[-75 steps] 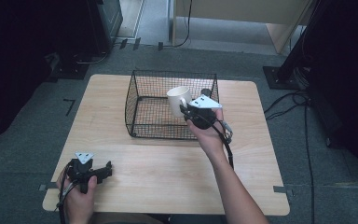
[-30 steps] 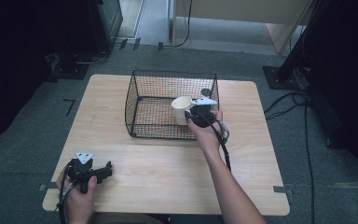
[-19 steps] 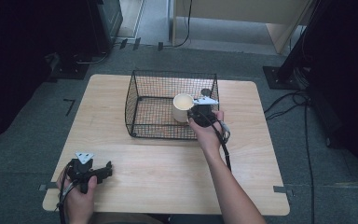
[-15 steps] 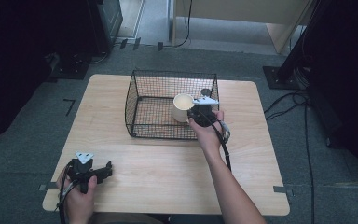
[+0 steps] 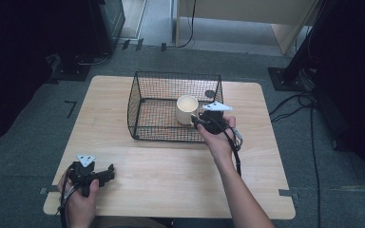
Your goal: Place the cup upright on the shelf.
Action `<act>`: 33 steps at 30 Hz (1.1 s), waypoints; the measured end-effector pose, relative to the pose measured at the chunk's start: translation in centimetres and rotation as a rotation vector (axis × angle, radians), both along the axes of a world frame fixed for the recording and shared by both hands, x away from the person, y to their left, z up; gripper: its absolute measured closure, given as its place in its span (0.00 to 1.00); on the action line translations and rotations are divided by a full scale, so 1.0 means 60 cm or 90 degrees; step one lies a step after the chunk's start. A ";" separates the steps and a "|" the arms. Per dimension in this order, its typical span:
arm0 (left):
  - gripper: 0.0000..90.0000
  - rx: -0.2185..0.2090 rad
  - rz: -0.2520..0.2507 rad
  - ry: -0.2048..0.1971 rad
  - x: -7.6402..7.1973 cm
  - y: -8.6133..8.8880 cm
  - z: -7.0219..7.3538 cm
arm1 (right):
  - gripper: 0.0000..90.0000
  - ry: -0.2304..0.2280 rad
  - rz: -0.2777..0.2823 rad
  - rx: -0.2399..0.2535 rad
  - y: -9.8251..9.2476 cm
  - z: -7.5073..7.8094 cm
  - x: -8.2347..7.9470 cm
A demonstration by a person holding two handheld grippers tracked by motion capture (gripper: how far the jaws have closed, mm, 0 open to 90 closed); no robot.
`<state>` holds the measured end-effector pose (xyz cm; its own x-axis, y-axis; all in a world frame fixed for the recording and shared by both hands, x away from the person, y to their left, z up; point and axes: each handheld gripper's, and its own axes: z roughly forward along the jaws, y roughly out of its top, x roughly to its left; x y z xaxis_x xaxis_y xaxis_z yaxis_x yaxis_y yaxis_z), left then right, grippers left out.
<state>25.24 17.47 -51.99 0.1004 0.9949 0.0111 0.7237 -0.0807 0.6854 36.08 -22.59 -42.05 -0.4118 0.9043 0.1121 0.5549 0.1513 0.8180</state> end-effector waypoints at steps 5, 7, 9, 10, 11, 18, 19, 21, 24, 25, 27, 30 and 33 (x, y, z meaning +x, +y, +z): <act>0.00 0.000 0.000 0.000 0.000 0.000 0.000 | 0.53 -0.009 0.041 0.023 -0.014 0.003 -0.028; 0.00 0.000 0.000 -0.001 0.000 0.000 0.000 | 0.45 -0.019 0.050 0.020 -0.017 0.006 -0.042; 0.00 0.000 0.001 -0.002 0.000 0.000 0.000 | 0.38 -0.024 0.070 0.026 -0.021 0.009 -0.056; 0.00 0.000 0.001 -0.002 0.000 0.000 0.000 | 0.33 -0.027 0.079 0.033 -0.023 0.010 -0.064; 0.00 0.000 0.001 -0.002 0.000 0.000 0.000 | 0.28 -0.029 0.089 0.032 -0.026 0.012 -0.073; 0.00 0.000 0.000 -0.001 0.000 0.000 0.000 | 0.15 -0.050 0.081 0.038 -0.050 0.011 -0.122; 0.00 0.000 0.000 -0.001 0.000 0.000 0.000 | 0.15 -0.052 0.077 0.035 -0.056 0.009 -0.129; 0.00 0.001 -0.001 0.000 0.000 0.000 0.000 | 0.15 -0.052 0.070 0.036 -0.067 0.003 -0.139; 0.00 0.001 -0.001 0.000 0.000 0.000 0.000 | 0.16 -0.053 0.061 0.031 -0.085 -0.006 -0.152; 0.00 0.001 -0.001 0.000 0.000 0.000 0.000 | 0.16 -0.053 0.057 0.030 -0.091 -0.010 -0.156; 0.00 0.001 -0.001 0.000 0.000 0.000 0.000 | 0.16 -0.053 0.048 0.023 -0.105 -0.018 -0.165; 0.00 0.001 -0.001 0.000 0.000 0.000 0.000 | 0.16 -0.050 0.037 0.024 -0.121 -0.030 -0.174; 0.00 0.001 -0.001 0.000 0.000 0.000 0.000 | 0.16 -0.044 0.024 0.025 -0.140 -0.043 -0.182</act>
<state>25.24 17.49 -51.99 0.1017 0.9947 0.0127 0.7235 -0.0827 0.6853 25.14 -31.00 -44.64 -0.4542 0.8832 0.1170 0.4907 0.1384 0.8603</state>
